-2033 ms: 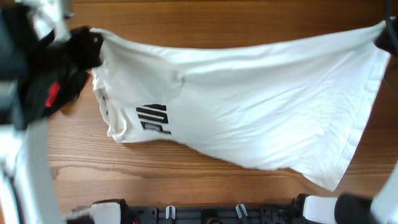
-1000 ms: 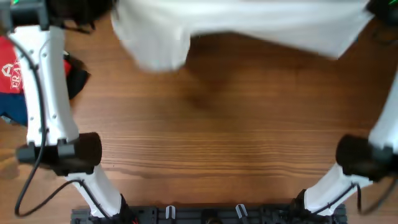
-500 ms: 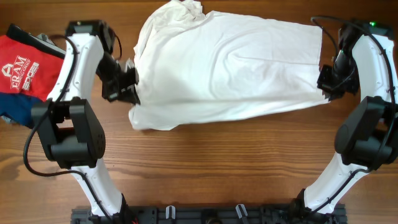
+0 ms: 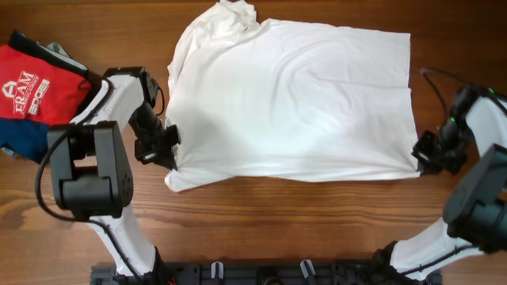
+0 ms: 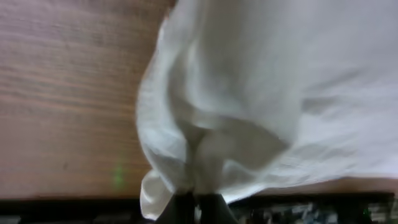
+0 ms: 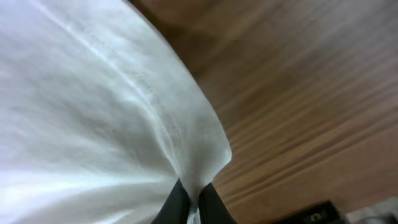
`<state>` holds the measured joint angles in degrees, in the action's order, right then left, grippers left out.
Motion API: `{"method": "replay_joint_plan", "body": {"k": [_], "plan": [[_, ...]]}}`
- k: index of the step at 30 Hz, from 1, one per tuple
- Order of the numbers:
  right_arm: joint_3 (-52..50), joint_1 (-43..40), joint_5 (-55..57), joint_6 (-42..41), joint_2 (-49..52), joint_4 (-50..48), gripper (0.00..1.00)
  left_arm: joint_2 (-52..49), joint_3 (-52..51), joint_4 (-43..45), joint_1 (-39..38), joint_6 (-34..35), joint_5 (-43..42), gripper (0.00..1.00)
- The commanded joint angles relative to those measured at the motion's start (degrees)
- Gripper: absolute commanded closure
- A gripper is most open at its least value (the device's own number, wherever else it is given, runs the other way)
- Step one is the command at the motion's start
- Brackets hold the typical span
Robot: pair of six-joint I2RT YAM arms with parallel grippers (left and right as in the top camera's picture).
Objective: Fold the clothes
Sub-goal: 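Swing the held T-shirt forward and lay it flat on the table, then pull both hem corners outward to smooth the T-shirt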
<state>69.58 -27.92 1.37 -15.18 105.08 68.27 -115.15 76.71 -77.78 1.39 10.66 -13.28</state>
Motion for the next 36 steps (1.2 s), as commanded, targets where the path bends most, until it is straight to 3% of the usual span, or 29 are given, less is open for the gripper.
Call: {"method": "replay_joint_plan", "body": {"k": [1,13,24,29,36], "plan": [[-2.91,-5.31,-4.33,0.11,-5.75,-1.55,0.96,9.70,-5.38,3.98,0.66,7.04,1.38,0.96],[-2.91,-8.90,-2.75,-2.03,-12.94,-1.44,0.96,29.18,-9.99,4.17,1.14,12.81,2.49,0.96],[-2.97,-9.94,-2.08,-1.90,-15.23,0.98,0.96,36.79,-10.43,0.44,1.14,14.21,2.75,0.96],[-2.97,-9.75,-6.38,1.22,-16.94,-0.46,0.96,40.92,-12.00,5.70,1.07,14.34,3.32,0.96],[-2.97,-5.68,-10.25,4.22,-16.57,-6.73,0.96,37.62,-12.02,12.59,1.07,14.25,3.32,0.96]]}}
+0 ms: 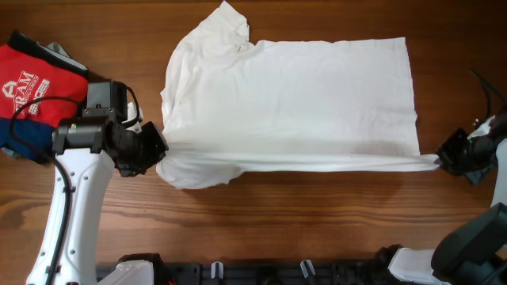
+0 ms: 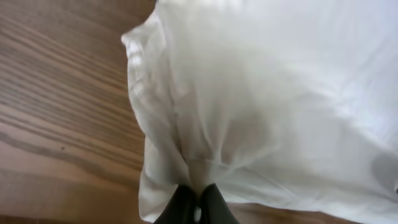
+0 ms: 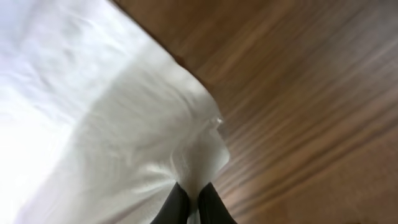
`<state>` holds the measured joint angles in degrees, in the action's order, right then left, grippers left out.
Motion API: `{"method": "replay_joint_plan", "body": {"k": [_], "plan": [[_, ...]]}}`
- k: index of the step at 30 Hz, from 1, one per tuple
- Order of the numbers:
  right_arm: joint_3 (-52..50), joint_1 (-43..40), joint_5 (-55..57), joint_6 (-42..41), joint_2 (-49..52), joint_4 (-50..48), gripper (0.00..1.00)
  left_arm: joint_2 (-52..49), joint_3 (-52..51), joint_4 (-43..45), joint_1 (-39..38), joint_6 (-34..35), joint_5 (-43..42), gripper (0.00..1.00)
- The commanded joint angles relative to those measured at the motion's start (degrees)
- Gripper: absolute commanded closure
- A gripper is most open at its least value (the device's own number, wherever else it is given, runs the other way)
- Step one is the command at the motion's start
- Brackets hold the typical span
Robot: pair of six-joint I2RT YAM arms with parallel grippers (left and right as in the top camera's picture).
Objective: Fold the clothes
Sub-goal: 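Pull both hem corners outward to smooth the T-shirt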
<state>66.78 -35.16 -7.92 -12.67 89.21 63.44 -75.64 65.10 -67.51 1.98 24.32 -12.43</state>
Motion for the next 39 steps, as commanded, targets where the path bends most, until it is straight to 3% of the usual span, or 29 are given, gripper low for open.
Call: {"method": "replay_joint_plan", "body": {"k": [1,14,24,39], "plan": [[-0.17,2.08,-0.98,1.75,-0.68,-2.82,0.96,-2.75,-0.39,3.39,0.50,0.59,2.47,0.96],[-0.17,4.79,-0.92,1.75,-0.37,-9.27,0.96,-12.26,-0.39,14.64,0.50,0.15,2.49,0.96],[-0.17,4.83,-0.98,1.75,4.52,-12.26,0.96,-13.42,-0.42,21.62,0.48,0.13,2.51,0.96],[-0.17,8.33,-0.94,0.63,9.49,-19.30,0.96,-20.68,-0.39,27.50,0.48,0.13,2.54,0.96]]}}
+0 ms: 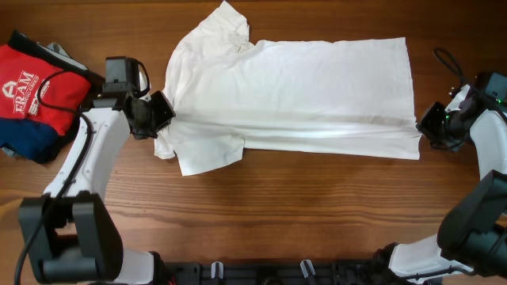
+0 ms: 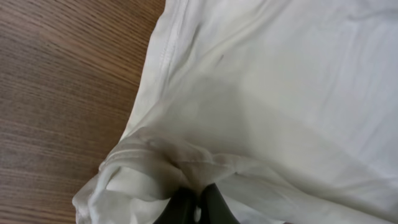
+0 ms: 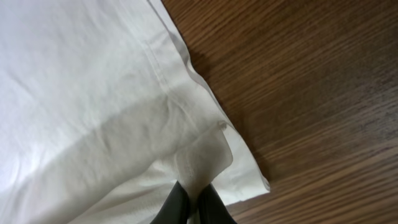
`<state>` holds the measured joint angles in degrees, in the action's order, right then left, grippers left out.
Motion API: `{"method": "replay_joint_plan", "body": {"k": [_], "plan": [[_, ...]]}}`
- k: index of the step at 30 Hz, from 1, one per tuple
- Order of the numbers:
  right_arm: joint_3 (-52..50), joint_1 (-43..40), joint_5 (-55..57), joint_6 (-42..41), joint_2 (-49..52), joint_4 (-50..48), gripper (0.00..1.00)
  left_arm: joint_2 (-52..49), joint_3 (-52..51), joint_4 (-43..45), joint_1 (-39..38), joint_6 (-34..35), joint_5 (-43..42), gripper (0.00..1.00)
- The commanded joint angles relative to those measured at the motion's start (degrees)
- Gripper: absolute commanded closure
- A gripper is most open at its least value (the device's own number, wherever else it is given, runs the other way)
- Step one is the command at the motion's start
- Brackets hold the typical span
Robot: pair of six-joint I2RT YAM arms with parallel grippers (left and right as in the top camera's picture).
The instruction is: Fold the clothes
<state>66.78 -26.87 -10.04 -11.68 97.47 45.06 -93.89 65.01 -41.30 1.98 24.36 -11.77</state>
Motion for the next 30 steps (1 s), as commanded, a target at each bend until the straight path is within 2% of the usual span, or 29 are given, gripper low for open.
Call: {"method": "replay_joint_plan", "body": {"k": [1,14,21,23,25,30], "plan": [[-0.17,0.04,1.20,-0.31,1.40,-1.16,0.96,-3.15,-0.33,1.97,0.48,0.09,1.86,0.96],[-0.66,0.28,1.18,-0.24,5.73,-2.69,0.96,-6.75,-0.31,6.45,0.48,0.13,1.79,0.96],[-0.72,3.93,1.46,-0.15,9.35,-4.85,0.95,-6.75,-0.31,8.48,0.48,0.11,0.72,0.93],[-0.72,5.22,3.26,-0.33,10.01,-5.40,0.96,-6.75,-0.31,9.55,0.48,0.11,0.74,0.91],[-0.72,5.84,5.27,-0.35,10.16,-5.42,0.96,-6.75,-0.31,10.49,0.48,0.11,0.74,0.81],[-0.70,5.92,6.19,-0.35,10.16,-5.42,0.96,-6.73,-0.31,8.37,0.48,0.11,0.70,0.68]]}}
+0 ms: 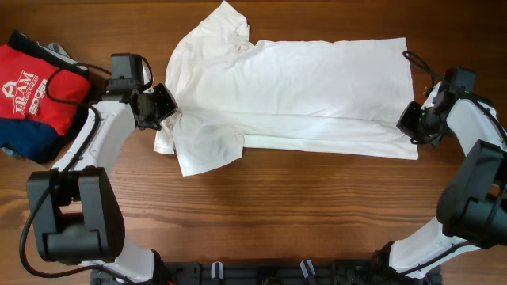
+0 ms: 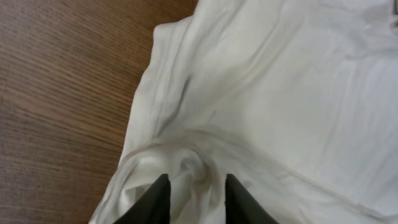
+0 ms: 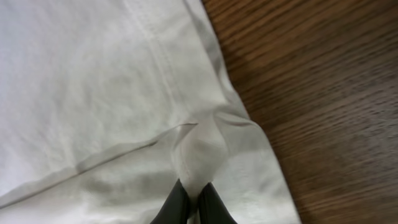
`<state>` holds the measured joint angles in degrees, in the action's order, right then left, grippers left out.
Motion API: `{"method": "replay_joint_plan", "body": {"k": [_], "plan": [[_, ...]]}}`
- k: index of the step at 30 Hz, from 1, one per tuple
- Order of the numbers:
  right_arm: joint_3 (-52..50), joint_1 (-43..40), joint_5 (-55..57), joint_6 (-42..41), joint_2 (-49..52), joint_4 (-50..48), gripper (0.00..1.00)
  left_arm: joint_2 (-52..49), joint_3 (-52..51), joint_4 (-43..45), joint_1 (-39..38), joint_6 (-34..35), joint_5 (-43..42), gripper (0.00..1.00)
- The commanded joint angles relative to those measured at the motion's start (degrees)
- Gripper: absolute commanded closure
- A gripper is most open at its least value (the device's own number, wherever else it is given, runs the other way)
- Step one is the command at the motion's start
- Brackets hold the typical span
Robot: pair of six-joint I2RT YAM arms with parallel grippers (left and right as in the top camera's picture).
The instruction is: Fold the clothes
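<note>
A white T-shirt [image 1: 293, 87] lies spread on the wooden table, its front strip folded back onto the body, with one sleeve [image 1: 207, 150] sticking out at the lower left. At the shirt's left edge my left gripper [image 1: 164, 111] stands open, its fingers [image 2: 157, 198] astride a bunched fold of cloth [image 2: 193, 171]. My right gripper [image 1: 410, 123] is at the right hem, shut on a pinch of the white fabric [image 3: 200, 149].
A pile of red and blue clothes [image 1: 32, 91] lies at the table's left edge, just beyond my left arm. Bare wooden table [image 1: 301, 214] runs along the front, with a black rail at the near edge.
My left gripper has opened and let go of the shirt's left edge. Both grippers sit a little farther back, and the folded strip lies flatter on the shirt.
Both grippers held the shirt's front corners low at the near hem. Then they held that edge stretched taut between them. Then they had carried it back over the shirt, making a fold. Now the left has let go while the right still pinches the hem.
</note>
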<state>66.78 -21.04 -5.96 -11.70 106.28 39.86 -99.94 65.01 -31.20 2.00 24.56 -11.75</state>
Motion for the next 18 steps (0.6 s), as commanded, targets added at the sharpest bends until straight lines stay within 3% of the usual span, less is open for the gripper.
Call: {"method": "replay_joint_plan", "body": {"k": [1,5,9,11,14,18], "plan": [[-0.72,0.09,2.10,-0.28,1.36,-0.20,0.96,-0.52,-0.22,-4.81,0.48,-0.11,0.70,0.67],[-0.72,0.09,2.10,-0.31,1.36,-0.13,0.96,2.78,-0.09,-16.70,1.46,-1.18,1.03,0.64],[-0.72,0.09,2.08,-0.28,1.36,0.02,0.96,5.86,-0.11,-22.56,2.80,-1.29,3.21,0.62],[-0.72,0.09,2.08,-0.31,1.36,0.11,0.96,5.40,-0.50,-23.08,2.75,-1.64,7.52,0.62],[-0.72,0.09,2.08,-0.31,1.36,0.37,0.96,4.44,-1.57,-22.08,2.75,-1.60,6.60,0.60],[-0.72,0.09,2.08,-0.31,1.36,0.72,0.96,4.13,-5.01,-17.77,2.62,-1.60,5.27,0.49]]}}
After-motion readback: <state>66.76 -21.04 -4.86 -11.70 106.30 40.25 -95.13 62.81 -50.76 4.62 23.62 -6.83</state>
